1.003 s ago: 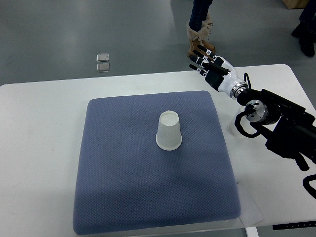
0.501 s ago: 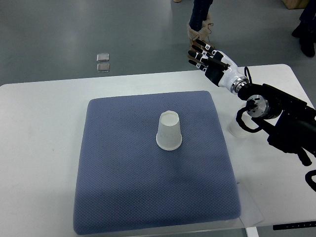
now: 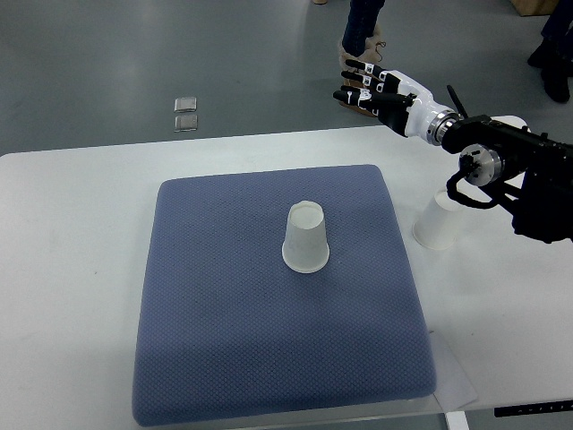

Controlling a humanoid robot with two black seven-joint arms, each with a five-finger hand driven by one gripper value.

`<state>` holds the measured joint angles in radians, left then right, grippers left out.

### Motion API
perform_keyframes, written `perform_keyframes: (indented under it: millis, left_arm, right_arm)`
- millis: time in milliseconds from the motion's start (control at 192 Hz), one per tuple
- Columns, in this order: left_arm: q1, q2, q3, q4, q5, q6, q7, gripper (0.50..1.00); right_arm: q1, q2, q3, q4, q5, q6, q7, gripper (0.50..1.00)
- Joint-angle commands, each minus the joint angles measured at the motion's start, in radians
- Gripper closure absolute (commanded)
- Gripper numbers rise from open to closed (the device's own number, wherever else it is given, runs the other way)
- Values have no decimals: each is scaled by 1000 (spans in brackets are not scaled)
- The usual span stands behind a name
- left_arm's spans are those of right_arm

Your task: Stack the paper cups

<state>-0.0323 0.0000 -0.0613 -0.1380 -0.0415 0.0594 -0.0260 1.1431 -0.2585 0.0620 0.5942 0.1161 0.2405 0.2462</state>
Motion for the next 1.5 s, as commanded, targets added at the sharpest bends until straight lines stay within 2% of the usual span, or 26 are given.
perform_keyframes:
  millis: [0,120,292,339,595,684,883,1112,1232,1493]
  left_arm:
    - [0,0,0,-2,0,0,0,500]
    - [0,0,-2,-2,0,0,0,500]
    - [0,0,-2,-2,0,0,0,500]
    - [-1,0,-2,-2,0,-1,0,500]
    - [-1,0,-2,-2,0,0,0,500]
    - [0,0,0,-2,0,-1,0,500]
    - [-1,0,0,0,0,0,0,500]
    - [0,0,0,0,0,0,0,500]
    - [0,0,0,0,0,-1,0,500]
    - [0,0,0,0,0,-1,0,500]
  right_arm:
    - [86,-11,-160,2,5,0,-1,583]
    - [178,-42,-343,38,5,5,-1,583]
    - [343,-90,-626,150,-4,5,-1,583]
    - [424,-99,-746,194,-6,8,-1,583]
    - [719,-82,-1076,389,-138,31,-38,583]
    - [828,-56,-1168,469,-188,71,-38,583]
    - [1024,-11,-1286,607,-262,169,-84,581]
    - [1239,-14,-1366,725,-334,370,-117,581]
    - [1316,-28,-1387,731,-369,370,-145,581]
    - [1408,-71,-1400,736,-408,370,-154,581]
